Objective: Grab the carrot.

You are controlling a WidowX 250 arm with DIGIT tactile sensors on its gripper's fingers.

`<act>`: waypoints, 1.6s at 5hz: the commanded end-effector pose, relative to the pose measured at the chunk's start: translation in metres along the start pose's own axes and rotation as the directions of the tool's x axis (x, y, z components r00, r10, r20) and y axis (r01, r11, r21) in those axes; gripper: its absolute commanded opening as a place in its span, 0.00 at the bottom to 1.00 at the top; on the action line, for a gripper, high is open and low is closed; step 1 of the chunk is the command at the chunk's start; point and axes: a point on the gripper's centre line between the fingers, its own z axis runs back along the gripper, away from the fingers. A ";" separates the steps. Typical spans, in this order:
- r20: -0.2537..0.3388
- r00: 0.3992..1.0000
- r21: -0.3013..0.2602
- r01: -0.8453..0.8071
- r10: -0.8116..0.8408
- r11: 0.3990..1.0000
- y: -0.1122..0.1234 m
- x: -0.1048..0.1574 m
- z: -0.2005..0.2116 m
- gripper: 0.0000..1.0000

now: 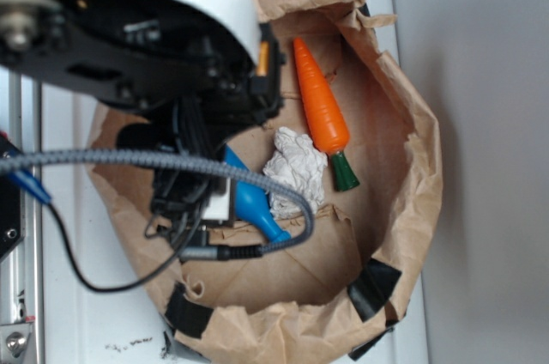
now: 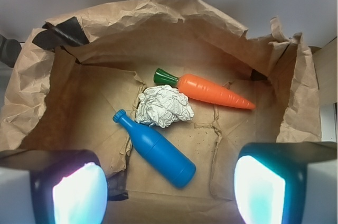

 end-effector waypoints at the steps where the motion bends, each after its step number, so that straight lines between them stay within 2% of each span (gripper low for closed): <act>1: 0.052 0.999 0.017 -0.006 0.005 1.000 0.004 0.010 0.014 1.00; 2: 0.104 0.995 0.011 -0.010 0.009 1.000 0.009 0.021 -0.022 1.00; 3: 0.107 0.994 -0.001 -0.005 0.005 1.000 0.016 0.037 -0.048 1.00; 5: 0.093 0.996 0.059 0.002 -0.007 0.998 0.027 0.043 -0.087 1.00; 6: 0.087 0.995 0.058 -0.059 0.053 0.997 0.030 0.047 -0.089 1.00; 7: 0.090 0.995 0.040 -0.046 0.042 0.998 0.028 0.043 -0.080 1.00; 8: 0.109 0.989 0.050 0.099 -0.104 0.994 0.025 0.033 -0.075 1.00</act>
